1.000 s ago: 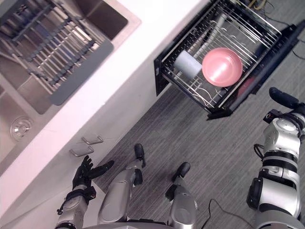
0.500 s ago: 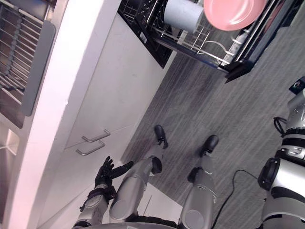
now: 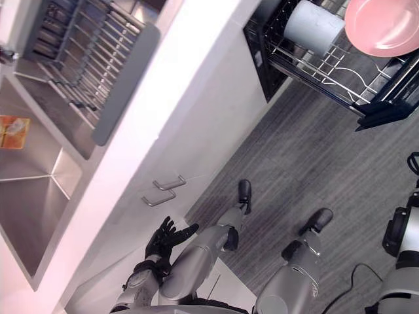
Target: Walk over to the sink, pick up the cup, carry it to the dishwasher, place the cup inside the dishwasher, then close the dishwasher door
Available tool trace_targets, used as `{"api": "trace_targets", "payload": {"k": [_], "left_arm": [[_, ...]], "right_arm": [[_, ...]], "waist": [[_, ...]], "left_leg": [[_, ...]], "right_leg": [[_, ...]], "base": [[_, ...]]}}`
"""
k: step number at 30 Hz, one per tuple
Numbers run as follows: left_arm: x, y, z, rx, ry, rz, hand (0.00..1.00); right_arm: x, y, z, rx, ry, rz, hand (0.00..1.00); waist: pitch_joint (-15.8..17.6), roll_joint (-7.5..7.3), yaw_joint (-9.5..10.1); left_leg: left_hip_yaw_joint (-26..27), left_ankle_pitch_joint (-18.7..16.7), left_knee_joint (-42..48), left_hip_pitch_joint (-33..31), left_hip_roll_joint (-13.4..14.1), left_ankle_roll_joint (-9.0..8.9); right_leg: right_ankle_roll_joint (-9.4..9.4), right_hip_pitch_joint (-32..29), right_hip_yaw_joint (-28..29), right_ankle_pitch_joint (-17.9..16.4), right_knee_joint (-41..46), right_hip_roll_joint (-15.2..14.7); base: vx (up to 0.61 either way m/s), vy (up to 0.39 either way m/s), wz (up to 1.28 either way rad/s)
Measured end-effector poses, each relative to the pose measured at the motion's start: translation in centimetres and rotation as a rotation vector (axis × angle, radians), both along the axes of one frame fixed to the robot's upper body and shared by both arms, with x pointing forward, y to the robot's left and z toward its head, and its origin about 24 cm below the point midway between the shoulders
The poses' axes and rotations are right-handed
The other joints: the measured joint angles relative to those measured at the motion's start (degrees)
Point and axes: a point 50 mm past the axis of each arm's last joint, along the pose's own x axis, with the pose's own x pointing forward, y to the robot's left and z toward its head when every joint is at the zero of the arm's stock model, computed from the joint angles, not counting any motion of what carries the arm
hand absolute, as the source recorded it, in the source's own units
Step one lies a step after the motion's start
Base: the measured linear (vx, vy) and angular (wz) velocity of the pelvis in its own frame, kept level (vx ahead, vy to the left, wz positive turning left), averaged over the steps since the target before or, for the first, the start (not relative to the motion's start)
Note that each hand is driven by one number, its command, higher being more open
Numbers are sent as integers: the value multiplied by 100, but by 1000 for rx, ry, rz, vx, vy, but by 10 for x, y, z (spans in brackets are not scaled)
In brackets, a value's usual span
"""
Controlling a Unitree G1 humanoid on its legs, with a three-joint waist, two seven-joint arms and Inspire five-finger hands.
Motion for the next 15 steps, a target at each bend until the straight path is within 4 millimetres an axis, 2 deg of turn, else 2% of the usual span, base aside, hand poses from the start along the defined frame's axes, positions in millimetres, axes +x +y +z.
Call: {"api": "trace_targets", "payload": {"k": [3,7,9,11,13,15], "left_arm": [[-7,-2,-2,-22,4,-19,100],[-26,-2,-9,-52,38,-20,100],[-28,0,-9,-56,30,-20,100],[-29,4,-10,-34,20,-48,100],[-31,8,-11,-47,15,-55,100],[-38,15,-16,-47,40,-57,100]], "right_arm": [[8,5,4,-40,58,4,0],[14,8,6,-69,126,19,0],[14,7,7,-70,147,17,0],[17,9,12,-63,149,34,0],[19,12,18,-75,121,66,0],[16,4,7,-25,137,41,0]], "waist": [[-61,78,10],[-77,98,78],[-82,105,148],[-78,100,223],[-73,92,328],[9,-13,298]], "left_leg": [[-339,10,2,116,-128,7],[-911,15,8,389,-366,8],[-1130,16,19,501,-447,9],[-1345,17,26,562,-507,8],[-1512,17,29,597,-534,8],[-1550,17,30,703,-564,8]], "right_leg": [[72,204,-242,-147,186,-136],[124,667,-737,-569,672,-435],[104,933,-1045,-729,822,-518],[37,1156,-1334,-859,939,-557],[-129,1288,-1506,-970,1063,-569],[-285,1415,-1539,-1058,1231,-611]], "base": [[75,-5,45],[88,-75,66],[83,-111,78],[67,-143,64],[41,-117,51],[14,-81,32]]}}
